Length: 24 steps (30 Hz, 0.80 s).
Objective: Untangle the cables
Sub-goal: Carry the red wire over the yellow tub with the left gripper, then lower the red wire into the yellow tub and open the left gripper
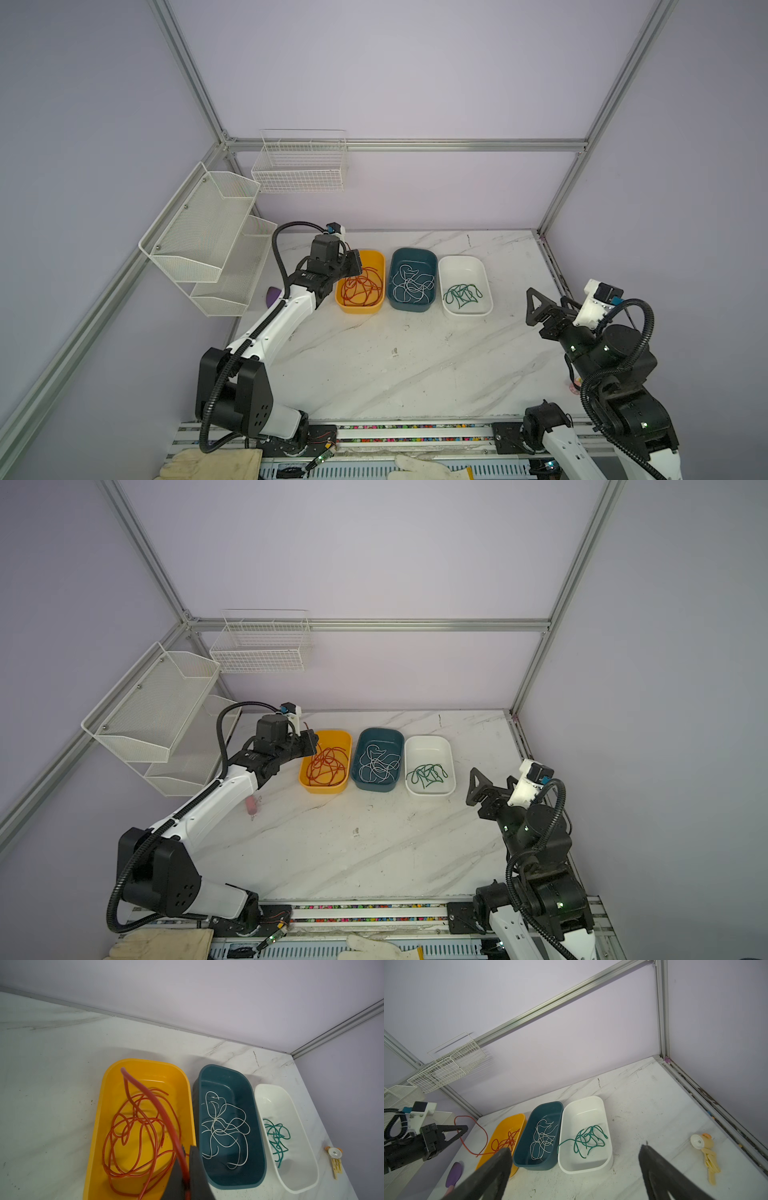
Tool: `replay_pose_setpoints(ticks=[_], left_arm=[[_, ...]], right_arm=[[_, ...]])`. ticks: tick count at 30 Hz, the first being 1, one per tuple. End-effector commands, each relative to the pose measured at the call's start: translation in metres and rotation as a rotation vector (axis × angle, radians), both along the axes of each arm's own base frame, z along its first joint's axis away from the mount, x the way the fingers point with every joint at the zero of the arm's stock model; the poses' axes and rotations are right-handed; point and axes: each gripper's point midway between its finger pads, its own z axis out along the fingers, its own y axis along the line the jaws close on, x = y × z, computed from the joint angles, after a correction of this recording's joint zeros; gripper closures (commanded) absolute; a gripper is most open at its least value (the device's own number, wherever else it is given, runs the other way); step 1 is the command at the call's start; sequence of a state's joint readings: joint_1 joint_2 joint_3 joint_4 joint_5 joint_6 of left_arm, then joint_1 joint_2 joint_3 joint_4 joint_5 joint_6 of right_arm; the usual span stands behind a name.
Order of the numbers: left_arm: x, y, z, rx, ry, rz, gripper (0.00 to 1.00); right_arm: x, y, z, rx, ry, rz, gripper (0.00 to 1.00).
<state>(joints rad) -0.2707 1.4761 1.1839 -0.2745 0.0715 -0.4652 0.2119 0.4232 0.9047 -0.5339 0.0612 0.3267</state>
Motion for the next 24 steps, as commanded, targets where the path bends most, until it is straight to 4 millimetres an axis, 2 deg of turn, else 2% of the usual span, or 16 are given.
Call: replay_pose_setpoints(ticks=[1,24], left_arm=[[0.002,0.007,-0.018,0.016,0.045,0.037,1.00],[0.031,-0.006,-0.068,0.054,0.202,-0.010,1.00]], right_arm=[[-0.001,0.000,0.005,-0.006,-0.030,0.006,0.02],[0.000,0.001,0.005,-0.005,-0.028,0.010,0.02]])
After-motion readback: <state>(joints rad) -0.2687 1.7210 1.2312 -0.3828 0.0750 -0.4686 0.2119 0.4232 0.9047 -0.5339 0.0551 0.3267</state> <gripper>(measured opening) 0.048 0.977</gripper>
